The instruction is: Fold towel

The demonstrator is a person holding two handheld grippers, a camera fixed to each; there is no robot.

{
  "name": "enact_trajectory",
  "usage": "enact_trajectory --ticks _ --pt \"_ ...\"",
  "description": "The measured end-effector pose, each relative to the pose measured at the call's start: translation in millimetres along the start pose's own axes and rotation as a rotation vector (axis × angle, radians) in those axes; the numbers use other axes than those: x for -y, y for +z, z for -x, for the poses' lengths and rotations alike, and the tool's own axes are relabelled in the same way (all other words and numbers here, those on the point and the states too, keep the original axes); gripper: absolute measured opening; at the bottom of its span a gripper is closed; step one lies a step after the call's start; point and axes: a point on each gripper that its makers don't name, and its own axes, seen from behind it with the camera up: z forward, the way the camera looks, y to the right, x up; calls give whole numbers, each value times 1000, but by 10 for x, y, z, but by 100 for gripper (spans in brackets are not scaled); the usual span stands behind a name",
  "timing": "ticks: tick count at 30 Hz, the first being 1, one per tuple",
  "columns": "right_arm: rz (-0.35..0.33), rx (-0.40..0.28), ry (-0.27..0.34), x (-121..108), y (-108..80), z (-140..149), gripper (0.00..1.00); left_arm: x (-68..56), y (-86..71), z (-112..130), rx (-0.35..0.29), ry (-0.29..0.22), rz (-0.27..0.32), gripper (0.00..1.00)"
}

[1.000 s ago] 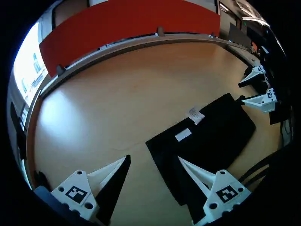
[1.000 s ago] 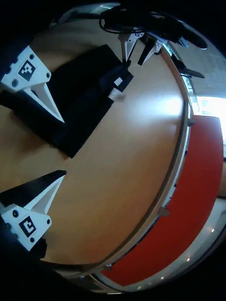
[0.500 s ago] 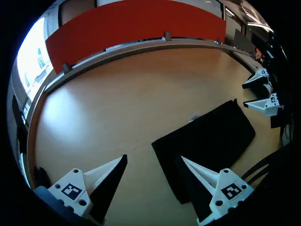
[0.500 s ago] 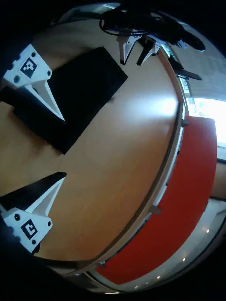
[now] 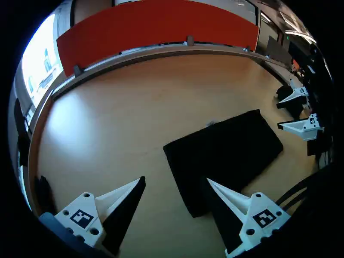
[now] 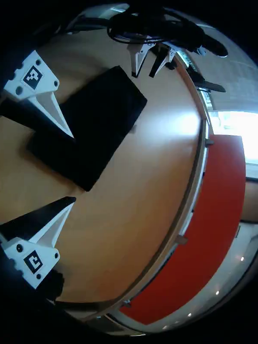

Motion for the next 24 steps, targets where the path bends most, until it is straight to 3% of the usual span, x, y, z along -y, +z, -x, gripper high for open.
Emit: enact_trajectory --ticks 11,24 --pt "4 8 25 128 -208 240 96 -141 -157 259 12 -31 6 94" --pt "-12 8 24 178 -230 277 96 -104 -205 267 3 -52 -15 94"
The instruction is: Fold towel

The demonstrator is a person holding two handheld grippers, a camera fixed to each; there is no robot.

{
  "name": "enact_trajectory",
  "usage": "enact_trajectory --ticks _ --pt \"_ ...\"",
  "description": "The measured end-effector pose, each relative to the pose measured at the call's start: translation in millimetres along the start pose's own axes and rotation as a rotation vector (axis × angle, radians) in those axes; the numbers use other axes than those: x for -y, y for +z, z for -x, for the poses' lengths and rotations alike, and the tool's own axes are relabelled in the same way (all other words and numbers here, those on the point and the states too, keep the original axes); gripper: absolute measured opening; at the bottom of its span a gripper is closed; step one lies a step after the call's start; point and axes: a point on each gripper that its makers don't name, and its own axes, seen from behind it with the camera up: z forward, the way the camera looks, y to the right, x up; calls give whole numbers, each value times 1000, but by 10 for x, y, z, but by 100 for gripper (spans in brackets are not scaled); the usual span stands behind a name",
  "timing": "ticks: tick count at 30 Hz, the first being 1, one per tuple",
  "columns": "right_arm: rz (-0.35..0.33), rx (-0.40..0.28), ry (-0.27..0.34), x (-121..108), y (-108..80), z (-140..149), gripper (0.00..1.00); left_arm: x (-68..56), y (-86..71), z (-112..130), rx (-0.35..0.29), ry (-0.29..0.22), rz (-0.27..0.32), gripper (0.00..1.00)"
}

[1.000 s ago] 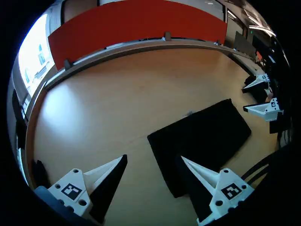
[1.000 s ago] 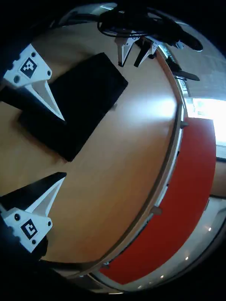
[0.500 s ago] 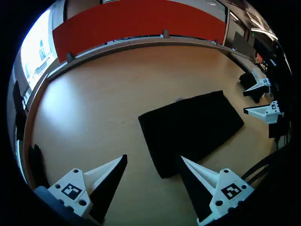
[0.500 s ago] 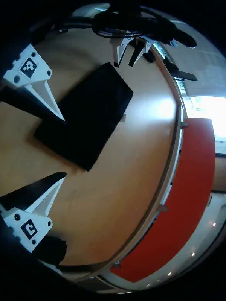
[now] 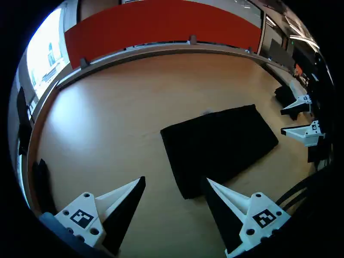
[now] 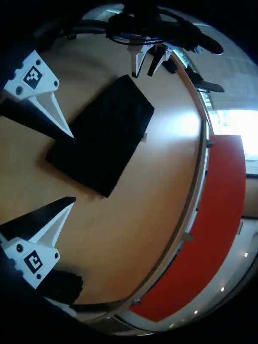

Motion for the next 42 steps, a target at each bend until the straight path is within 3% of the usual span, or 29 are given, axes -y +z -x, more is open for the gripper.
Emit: enact_trajectory --ticks 7,17,28,42 --pt "-32 7 -33 55 47 4 96 88 -87 121 3 -46 -32 94" --pt "-77 9 -70 149 95 -23 96 169 -276 338 4 -148 -72 94" --pt "-93 44 -91 148 133 183 95 224 -458 451 5 -186 -99 94" --pt "-118 87 -125 140 155 481 76 257 -674 615 9 -235 -122 94"
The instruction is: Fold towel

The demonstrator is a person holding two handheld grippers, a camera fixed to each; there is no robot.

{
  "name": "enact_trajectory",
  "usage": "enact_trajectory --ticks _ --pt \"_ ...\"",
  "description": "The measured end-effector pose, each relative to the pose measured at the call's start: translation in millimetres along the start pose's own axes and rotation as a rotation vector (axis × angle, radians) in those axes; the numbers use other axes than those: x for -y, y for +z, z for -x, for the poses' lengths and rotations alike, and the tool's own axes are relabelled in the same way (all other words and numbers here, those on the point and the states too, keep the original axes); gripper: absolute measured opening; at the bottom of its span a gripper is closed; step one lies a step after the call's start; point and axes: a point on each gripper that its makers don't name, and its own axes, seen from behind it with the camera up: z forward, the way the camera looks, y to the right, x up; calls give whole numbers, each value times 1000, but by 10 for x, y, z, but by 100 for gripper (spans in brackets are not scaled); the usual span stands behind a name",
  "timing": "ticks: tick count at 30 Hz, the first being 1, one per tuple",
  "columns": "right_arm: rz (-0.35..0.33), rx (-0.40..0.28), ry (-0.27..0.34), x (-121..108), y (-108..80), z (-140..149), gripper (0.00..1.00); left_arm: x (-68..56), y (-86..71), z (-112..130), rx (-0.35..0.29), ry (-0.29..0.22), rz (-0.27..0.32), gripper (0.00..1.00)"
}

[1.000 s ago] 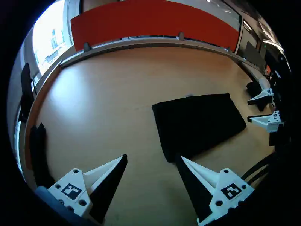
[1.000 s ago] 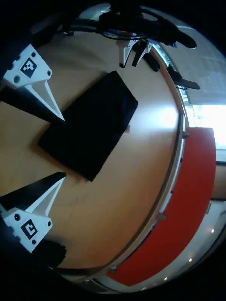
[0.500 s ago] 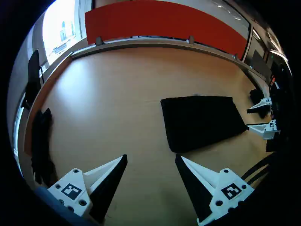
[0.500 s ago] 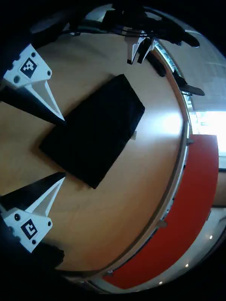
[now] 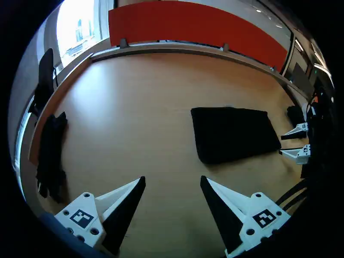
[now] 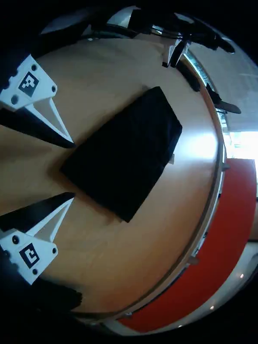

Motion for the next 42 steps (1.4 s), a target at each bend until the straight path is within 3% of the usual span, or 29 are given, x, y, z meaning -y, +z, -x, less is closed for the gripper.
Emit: enact_trajectory --ticks 16,22,32,42 --pt "-46 48 -22 34 41 99 33 51 -35 -39 -9 -8 -6 94" --pt "-43 44 -29 41 39 103 10 70 -31 -26 -6 -7 -9 95" --pt "-53 21 -25 73 6 20 6 69 -35 -50 -10 -8 -8 94" --pt "-27 -57 -29 19 -229 -368 6 83 -41 -67 -14 -13 -9 94"
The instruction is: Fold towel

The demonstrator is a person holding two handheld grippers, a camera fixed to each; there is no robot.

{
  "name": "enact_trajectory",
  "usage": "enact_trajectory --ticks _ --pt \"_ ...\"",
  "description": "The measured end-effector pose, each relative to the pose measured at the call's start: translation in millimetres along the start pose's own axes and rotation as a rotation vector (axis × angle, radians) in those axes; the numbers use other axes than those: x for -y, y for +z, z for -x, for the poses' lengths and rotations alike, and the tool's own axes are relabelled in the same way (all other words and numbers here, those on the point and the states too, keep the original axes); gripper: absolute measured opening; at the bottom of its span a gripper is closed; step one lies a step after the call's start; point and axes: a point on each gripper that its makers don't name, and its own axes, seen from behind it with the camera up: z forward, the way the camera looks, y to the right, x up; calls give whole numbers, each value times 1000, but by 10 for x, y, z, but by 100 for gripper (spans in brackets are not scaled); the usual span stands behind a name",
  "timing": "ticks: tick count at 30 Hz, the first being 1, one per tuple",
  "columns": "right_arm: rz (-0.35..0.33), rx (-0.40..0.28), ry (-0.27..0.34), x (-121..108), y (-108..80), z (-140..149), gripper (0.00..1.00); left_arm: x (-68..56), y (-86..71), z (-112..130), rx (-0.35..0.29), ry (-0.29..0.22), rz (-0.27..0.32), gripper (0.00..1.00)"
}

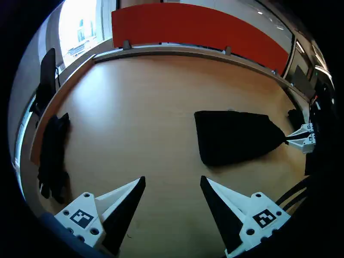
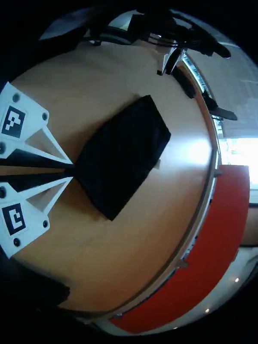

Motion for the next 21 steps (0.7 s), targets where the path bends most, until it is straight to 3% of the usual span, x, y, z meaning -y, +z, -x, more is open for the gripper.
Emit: enact_trajectory --ticks 21 --pt "88 -123 -108 -290 -605 -762 6 -12 -43 -47 -15 -13 5 94"
